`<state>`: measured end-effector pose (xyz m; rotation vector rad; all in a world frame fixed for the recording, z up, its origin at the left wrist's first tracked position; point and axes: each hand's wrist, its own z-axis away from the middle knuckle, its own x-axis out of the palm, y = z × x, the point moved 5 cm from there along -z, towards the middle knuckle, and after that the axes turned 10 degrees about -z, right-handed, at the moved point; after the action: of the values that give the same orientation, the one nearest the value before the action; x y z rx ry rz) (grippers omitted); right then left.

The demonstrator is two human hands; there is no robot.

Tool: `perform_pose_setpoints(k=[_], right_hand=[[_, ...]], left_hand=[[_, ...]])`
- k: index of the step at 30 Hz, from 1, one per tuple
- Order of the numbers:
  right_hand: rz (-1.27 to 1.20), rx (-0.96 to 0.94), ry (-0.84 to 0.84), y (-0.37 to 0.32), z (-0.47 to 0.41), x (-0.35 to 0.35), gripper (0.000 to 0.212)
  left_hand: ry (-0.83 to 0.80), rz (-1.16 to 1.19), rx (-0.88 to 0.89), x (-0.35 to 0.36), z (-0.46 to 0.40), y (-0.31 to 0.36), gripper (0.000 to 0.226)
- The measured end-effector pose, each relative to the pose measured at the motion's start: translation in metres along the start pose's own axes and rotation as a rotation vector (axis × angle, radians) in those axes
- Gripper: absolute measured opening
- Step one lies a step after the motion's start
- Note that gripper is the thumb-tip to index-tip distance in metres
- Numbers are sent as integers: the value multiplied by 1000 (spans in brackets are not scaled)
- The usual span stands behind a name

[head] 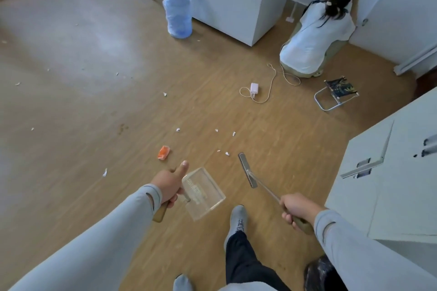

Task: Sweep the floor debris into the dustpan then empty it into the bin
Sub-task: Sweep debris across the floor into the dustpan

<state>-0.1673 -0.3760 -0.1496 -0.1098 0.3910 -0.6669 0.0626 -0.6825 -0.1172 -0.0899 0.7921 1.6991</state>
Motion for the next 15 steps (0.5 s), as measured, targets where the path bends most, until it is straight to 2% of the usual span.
perform_pose_setpoints(k=[4,7,13,15], right_hand=[[49,0,-33,-68,-38,-25,19],[93,-11,-34,-112,-59,-39,18],[230,-88,-31,-180,-87,-43,19],[261,-145,-16,-197,-94,-38,26]], left_hand=[[79,-11,-55,5,-31,35,66],[116,25,-89,14,-53,58,60],[121,-35,-82,24,-102,97,58],[112,-35,-89,27,-124,106,60]])
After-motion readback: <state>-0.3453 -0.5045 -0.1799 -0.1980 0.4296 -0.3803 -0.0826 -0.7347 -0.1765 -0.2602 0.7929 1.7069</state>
